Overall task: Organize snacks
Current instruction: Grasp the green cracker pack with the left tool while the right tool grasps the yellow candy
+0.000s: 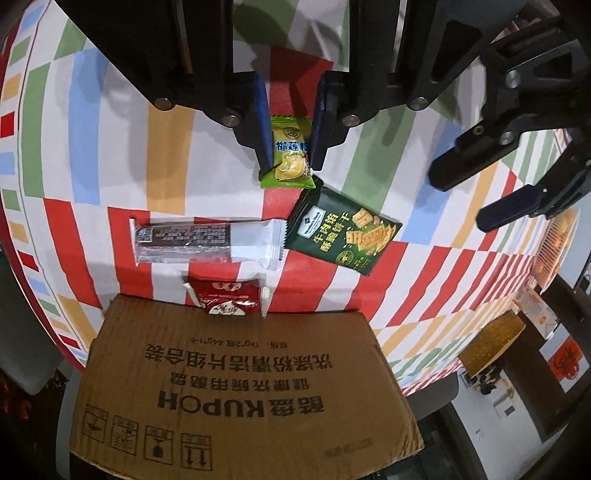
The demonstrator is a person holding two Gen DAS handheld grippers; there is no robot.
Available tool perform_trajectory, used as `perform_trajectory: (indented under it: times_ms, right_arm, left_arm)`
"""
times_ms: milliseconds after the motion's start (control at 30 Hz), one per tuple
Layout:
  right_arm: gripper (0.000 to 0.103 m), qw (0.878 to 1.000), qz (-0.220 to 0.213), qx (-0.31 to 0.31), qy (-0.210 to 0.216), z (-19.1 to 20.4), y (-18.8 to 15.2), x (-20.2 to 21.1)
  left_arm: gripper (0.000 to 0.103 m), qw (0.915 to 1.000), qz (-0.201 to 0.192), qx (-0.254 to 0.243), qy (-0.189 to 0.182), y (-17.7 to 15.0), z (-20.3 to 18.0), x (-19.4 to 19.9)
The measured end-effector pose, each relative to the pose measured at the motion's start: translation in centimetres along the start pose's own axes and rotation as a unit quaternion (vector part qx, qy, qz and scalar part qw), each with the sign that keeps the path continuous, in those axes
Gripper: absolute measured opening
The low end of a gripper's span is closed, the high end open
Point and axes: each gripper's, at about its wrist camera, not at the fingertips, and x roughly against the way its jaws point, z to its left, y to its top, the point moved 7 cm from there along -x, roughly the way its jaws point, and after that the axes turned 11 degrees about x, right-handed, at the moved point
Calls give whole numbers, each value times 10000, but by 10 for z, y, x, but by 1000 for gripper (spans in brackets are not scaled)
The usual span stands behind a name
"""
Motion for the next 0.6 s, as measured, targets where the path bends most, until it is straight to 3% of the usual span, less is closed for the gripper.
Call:
perform_trajectory:
  times_ms: [300, 600]
  right_arm:
    - [21, 9990, -339, -219, -198, -24, 9, 20]
    - [21, 9975, -392, -467, -352, -50, 9, 24]
  left_arm:
    - [79, 9991, 315, -32, -293, 12, -19, -26]
    - [84, 9978, 607, -189, -176, 22, -35, -58]
